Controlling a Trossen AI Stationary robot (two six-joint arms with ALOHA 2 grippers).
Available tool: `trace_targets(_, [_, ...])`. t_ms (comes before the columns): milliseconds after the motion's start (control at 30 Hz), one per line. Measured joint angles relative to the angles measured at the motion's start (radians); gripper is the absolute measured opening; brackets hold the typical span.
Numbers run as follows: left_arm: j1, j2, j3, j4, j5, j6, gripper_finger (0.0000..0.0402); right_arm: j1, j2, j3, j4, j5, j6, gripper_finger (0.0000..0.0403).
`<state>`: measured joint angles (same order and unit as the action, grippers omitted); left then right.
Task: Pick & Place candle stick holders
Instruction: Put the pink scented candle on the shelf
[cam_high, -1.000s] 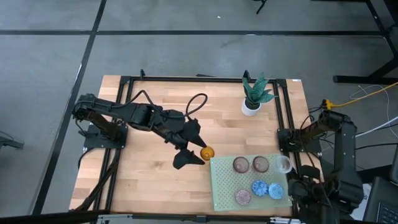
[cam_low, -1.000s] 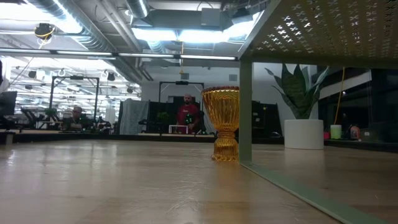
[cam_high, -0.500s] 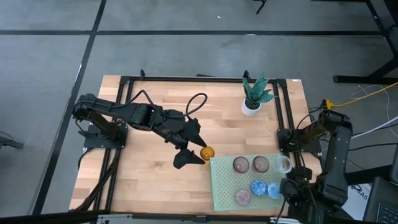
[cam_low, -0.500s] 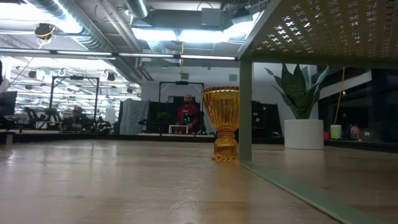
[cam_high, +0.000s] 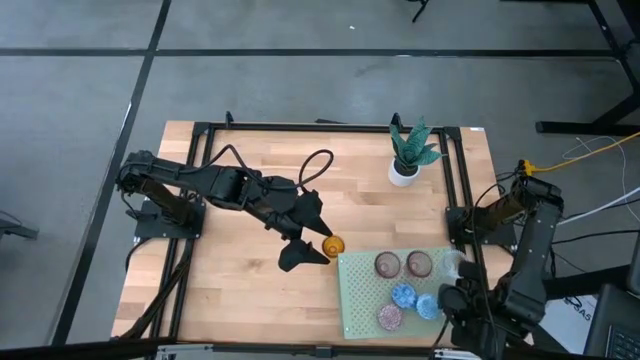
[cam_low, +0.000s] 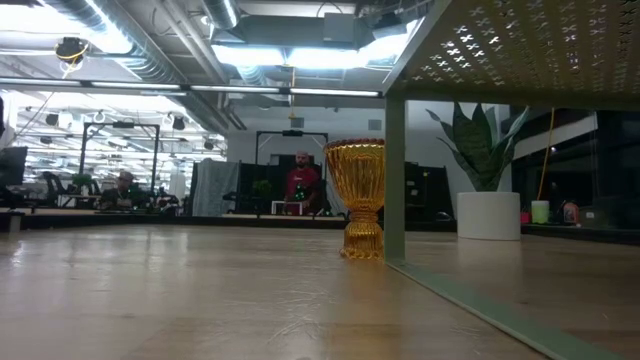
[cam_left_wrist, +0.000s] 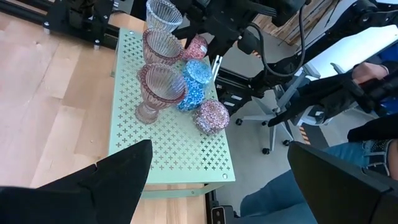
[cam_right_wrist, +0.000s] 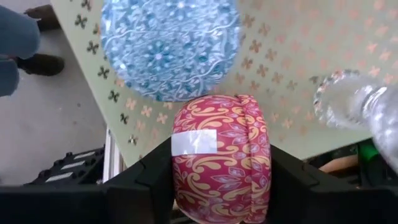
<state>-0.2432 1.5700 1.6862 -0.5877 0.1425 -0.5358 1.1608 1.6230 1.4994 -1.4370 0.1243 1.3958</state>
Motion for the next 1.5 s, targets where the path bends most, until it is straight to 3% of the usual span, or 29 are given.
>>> trace_targets(300, [0.0,0.0,0.0,0.0,0.0,0.024,0.0372,-0.007,0.021,0.0,0.006,0.067,-0.081,0.018])
trace_targets(1000, [0.0,0.0,0.0,0.0,0.008,0.026,0.0372,-0.007,0.031,0.02,0.013,0.056,-0.065,0.0322])
trace_targets(1500, [0.0,0.0,0.0,0.0,0.008,0.027,0.0372,-0.007,0.031,0.048,0.034,0.057,-0.068,0.0328])
